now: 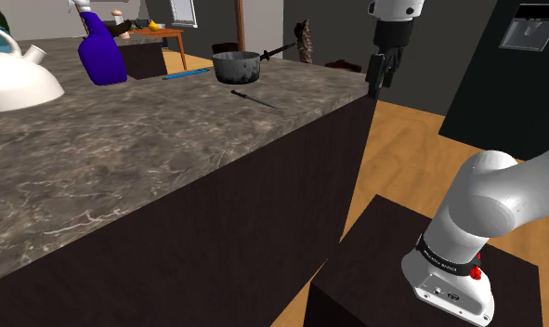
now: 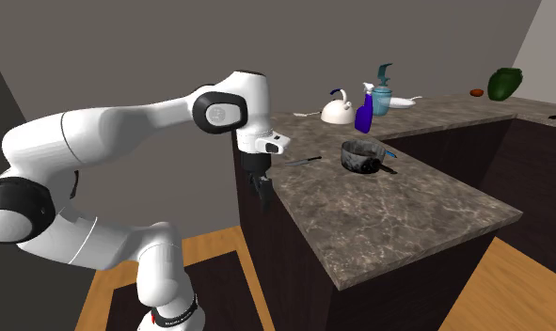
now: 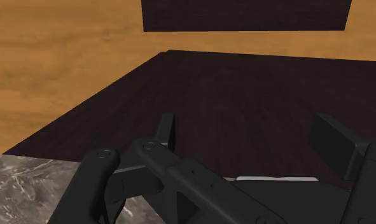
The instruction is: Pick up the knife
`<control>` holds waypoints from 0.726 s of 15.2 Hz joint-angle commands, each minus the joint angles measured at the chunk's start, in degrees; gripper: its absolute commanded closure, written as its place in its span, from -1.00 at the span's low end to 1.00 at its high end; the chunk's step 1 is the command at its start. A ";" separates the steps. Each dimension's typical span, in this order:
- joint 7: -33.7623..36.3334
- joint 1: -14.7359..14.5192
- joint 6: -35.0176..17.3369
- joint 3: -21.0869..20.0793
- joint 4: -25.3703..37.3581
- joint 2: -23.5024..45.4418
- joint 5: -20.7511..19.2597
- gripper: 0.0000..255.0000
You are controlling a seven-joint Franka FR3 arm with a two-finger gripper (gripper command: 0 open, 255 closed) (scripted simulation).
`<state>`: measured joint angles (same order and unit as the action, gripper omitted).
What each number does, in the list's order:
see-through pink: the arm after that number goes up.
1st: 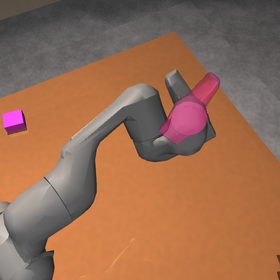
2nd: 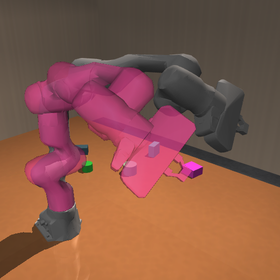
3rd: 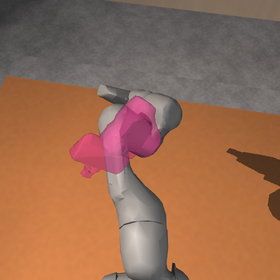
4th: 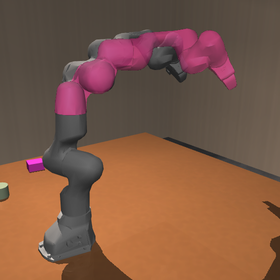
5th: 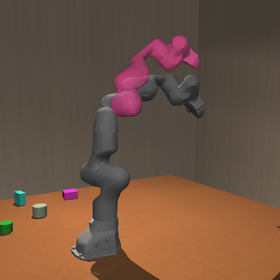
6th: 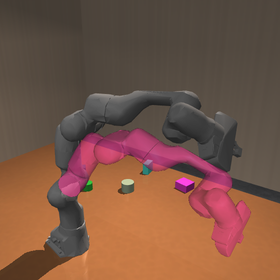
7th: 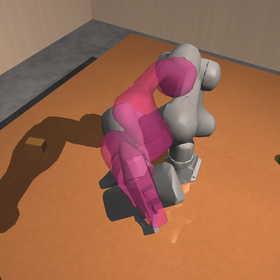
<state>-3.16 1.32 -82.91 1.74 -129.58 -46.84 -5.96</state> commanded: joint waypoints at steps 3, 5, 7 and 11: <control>2.02 -0.46 -1.16 -1.64 2.17 3.41 1.27 -1.00; 3.98 -0.86 -2.18 -3.22 4.61 6.92 2.36 -1.00; 5.90 -1.17 -3.05 -4.77 7.32 10.53 3.26 -1.00; 9.70 -1.72 -4.28 -7.71 13.58 18.03 4.45 -1.00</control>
<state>5.34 -0.23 -87.29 -5.06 -118.44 -31.15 -1.87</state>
